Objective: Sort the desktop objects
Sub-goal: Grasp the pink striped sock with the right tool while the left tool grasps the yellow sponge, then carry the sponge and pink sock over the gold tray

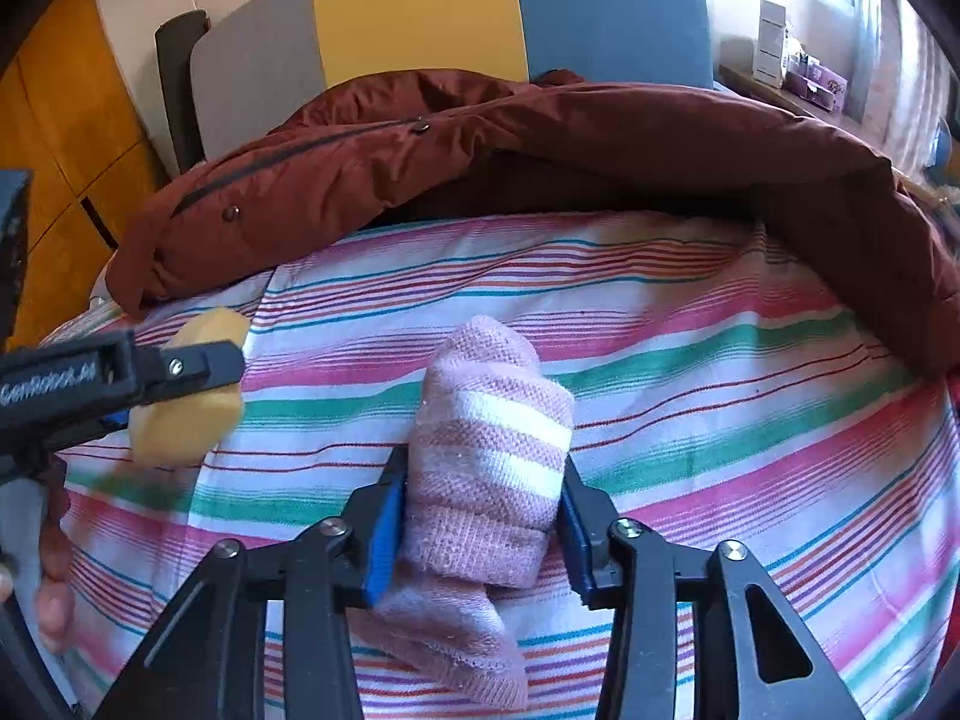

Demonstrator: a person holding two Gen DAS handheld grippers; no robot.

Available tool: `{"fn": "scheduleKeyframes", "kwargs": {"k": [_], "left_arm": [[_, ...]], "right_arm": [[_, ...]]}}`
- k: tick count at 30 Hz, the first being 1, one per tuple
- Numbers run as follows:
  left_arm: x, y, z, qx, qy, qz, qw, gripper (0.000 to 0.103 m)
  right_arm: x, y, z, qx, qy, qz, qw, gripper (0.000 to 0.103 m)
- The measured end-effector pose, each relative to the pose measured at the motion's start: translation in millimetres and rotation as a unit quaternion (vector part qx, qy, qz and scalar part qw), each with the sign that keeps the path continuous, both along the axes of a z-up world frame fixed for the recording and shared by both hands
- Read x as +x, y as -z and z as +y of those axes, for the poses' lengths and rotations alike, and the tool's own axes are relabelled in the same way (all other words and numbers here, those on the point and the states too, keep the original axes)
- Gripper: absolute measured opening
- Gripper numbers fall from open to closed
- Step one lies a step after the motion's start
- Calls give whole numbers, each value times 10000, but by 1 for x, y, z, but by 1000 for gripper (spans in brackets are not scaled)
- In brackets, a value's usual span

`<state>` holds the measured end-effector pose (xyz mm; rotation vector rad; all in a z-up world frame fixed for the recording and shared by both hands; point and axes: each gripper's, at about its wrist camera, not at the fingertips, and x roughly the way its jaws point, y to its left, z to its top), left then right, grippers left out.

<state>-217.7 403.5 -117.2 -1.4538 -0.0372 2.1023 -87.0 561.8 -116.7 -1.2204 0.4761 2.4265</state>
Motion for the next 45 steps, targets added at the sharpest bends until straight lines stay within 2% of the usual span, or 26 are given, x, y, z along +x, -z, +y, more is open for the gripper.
{"fn": "scheduleKeyframes", "kwargs": {"k": [10,22,34,45], "left_arm": [[55,-1,-37,-224,163,67,9996,61],[128,-4,-70,-388,535,129,9977,61],[187,-7,-105,-547,801,695,9929,61],[227,-8,-124,-630,1161,1421,9810,61]], "right_arm": [[20,-3,-16,-487,17,-138,9987,42],[53,-1,-56,-768,-100,-393,9962,42],[101,-4,-91,-929,95,-574,9940,42],[145,-4,-121,-1018,278,-422,9935,42]]}}
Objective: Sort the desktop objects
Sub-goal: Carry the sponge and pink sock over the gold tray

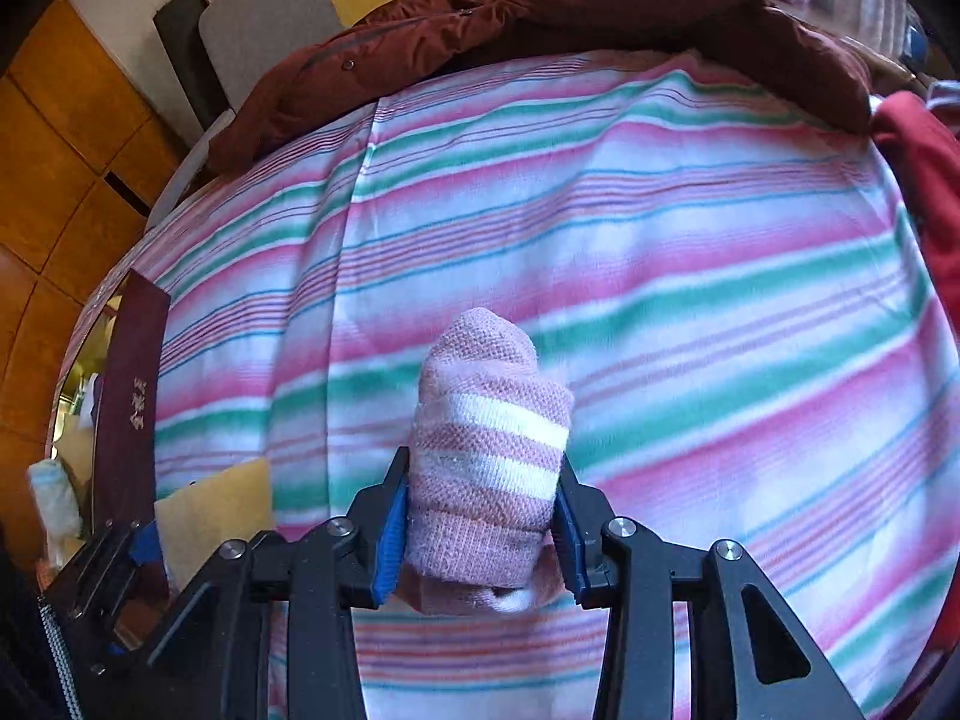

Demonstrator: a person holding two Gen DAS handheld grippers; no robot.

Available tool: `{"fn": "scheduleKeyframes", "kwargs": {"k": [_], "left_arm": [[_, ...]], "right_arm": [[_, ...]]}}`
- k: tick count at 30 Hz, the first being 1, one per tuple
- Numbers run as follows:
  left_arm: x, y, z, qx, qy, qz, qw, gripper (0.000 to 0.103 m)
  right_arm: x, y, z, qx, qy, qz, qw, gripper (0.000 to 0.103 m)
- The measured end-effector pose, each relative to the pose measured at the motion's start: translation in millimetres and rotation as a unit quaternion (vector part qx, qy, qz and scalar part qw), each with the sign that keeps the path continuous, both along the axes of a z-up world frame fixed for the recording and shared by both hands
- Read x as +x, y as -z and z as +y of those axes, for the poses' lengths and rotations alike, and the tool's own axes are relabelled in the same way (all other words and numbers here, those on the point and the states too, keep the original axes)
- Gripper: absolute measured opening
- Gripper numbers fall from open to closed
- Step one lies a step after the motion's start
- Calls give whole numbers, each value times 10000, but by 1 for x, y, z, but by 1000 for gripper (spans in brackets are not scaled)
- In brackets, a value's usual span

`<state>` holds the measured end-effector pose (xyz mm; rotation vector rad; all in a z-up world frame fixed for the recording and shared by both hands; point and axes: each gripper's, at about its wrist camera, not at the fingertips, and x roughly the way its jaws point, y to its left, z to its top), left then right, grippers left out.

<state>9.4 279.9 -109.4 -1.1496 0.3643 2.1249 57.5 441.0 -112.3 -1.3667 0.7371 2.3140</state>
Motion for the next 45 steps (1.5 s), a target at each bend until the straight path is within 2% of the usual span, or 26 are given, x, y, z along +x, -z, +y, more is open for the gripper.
{"fn": "scheduleKeyframes", "kwargs": {"k": [9,24,35,45], "left_arm": [[17,-2,-7,54,197,246,9995,61],[40,-7,-12,70,453,496,9977,61],[56,-39,-28,358,540,750,9951,61],[49,-79,-66,748,134,946,9926,61]], "right_arm": [[30,-1,-24,-15,147,213,9997,42],[56,1,-44,53,183,388,9991,42],[68,0,-49,-11,240,560,9981,42],[60,-9,-49,-238,219,723,9969,41]]}}
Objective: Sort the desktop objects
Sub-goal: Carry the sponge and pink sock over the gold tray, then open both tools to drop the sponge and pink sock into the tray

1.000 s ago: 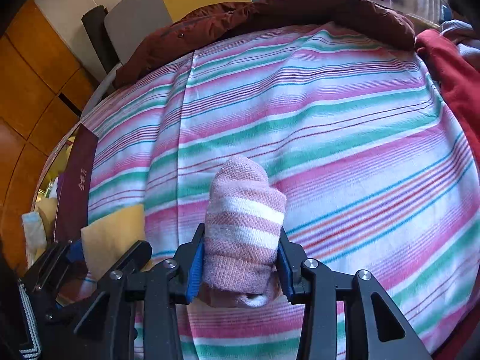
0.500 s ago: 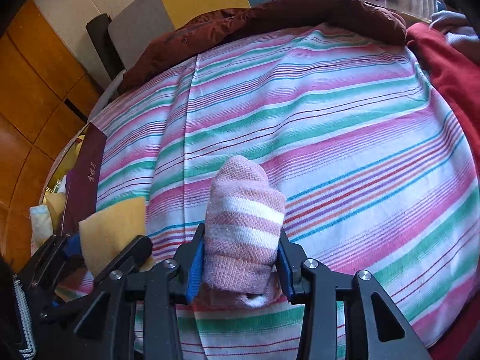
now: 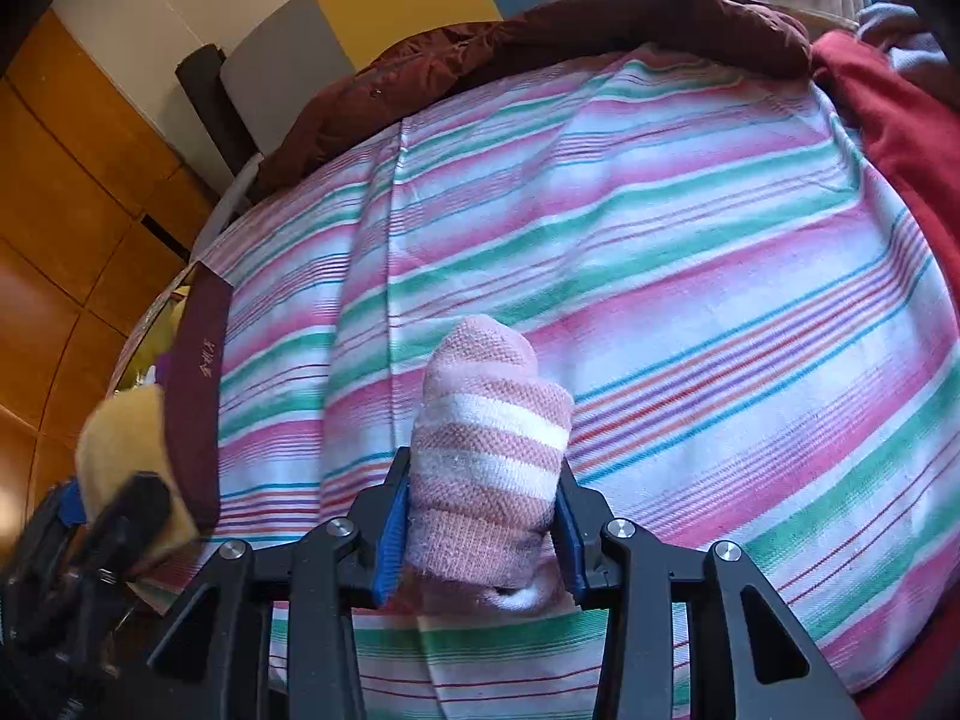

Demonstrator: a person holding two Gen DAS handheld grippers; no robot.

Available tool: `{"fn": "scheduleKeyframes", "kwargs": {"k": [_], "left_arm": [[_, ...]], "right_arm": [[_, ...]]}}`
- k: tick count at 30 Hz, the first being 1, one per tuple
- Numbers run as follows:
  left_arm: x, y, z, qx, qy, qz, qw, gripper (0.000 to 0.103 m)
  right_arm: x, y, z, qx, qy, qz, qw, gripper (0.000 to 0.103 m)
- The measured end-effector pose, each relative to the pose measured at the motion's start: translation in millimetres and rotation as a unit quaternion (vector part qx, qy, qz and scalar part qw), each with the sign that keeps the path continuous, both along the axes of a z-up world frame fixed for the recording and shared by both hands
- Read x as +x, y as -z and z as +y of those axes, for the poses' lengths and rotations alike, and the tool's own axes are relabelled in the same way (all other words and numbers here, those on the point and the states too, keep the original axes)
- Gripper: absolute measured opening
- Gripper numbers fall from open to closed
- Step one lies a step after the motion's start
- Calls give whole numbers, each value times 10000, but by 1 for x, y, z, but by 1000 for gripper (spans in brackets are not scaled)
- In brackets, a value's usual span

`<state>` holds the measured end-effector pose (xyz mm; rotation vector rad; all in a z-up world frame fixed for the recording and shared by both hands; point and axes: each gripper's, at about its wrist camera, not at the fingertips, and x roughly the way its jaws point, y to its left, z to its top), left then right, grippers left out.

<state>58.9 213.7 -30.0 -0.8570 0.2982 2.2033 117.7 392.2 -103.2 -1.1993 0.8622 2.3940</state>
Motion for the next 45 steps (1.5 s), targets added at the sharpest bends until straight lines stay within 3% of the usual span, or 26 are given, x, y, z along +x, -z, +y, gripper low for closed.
{"fn": "scheduleKeyframes", "kwargs": {"k": [7,14,23,32,34,36,37,45], "left_arm": [[-32,-24,-51,265,-783,25,9966,61],[-67,-33,-110,259,-1733,206,9843,62],[-102,-13,-154,118,-2419,-1,9702,62],[-136,6,-179,276,-2721,-446,9608,67],[-140,7,-181,301,-2735,-475,9602,73],[-141,7,-181,272,-2772,-442,9594,82],[-142,7,-182,292,-2768,-466,9593,84],[-133,-7,-185,96,-2952,-146,9553,84]], "right_arm": [[-35,-28,-23,136,-472,250,9985,41],[-93,-61,-76,293,-1343,593,9887,42],[-157,-82,-133,336,-2158,759,9729,42],[-210,-81,-165,280,-2571,663,9637,45],[-221,-79,-168,260,-2614,640,9628,47],[-229,-77,-171,241,-2629,645,9624,63],[-231,-76,-172,241,-2628,646,9624,66],[-227,-72,-173,194,-2574,660,9638,76]]}}
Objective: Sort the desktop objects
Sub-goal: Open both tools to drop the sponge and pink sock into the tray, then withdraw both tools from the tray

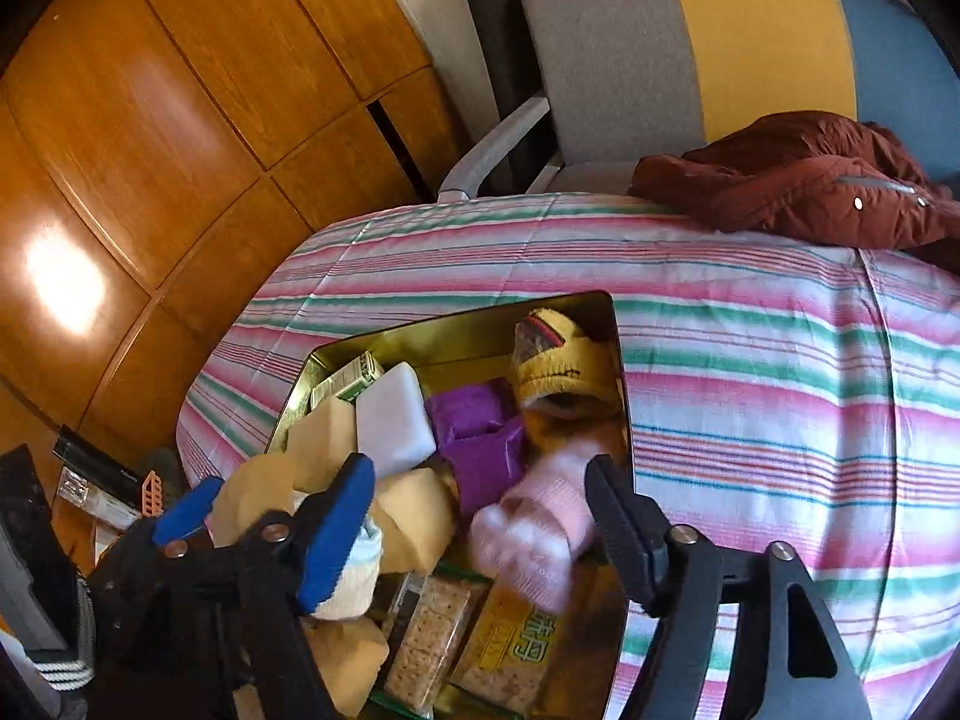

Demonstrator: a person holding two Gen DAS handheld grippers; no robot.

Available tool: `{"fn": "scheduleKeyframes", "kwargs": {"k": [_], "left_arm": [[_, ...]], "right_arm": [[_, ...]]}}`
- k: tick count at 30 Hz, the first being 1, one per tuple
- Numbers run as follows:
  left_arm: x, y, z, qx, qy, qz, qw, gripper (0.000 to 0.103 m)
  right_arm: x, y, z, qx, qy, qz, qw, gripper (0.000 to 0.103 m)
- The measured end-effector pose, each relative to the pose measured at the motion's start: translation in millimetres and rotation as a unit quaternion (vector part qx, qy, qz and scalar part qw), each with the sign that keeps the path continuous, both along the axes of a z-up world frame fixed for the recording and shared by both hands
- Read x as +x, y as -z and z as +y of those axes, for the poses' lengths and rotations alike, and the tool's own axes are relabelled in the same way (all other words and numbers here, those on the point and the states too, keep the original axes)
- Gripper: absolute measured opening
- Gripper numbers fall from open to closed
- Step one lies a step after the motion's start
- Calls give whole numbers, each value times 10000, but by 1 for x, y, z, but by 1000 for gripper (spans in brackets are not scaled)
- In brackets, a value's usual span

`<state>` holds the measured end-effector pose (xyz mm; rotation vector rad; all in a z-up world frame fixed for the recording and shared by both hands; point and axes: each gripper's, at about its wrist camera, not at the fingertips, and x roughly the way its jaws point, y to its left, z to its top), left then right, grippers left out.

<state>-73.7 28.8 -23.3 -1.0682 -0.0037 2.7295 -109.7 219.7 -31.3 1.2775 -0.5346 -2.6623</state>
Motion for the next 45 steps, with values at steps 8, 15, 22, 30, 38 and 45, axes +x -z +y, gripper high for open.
{"fn": "scheduleKeyframes", "kwargs": {"k": [8,15,22,30,38,45], "left_arm": [[15,-25,-6,-110,-367,193,9991,84],[35,-45,-5,-249,-477,482,9974,83],[50,-42,-6,-89,-375,425,9984,76],[63,-36,-2,-148,-273,398,9987,74],[71,-35,1,-223,-156,457,9986,74],[71,-32,1,-213,-121,406,9989,73]], "right_arm": [[27,6,2,33,139,31,9999,83],[53,9,-15,348,29,114,9993,85],[74,10,-33,635,-103,218,9977,86],[92,10,-38,767,-79,241,9967,88],[99,11,-43,957,-67,257,9951,91],[102,12,-44,1036,-26,275,9942,92]]}}
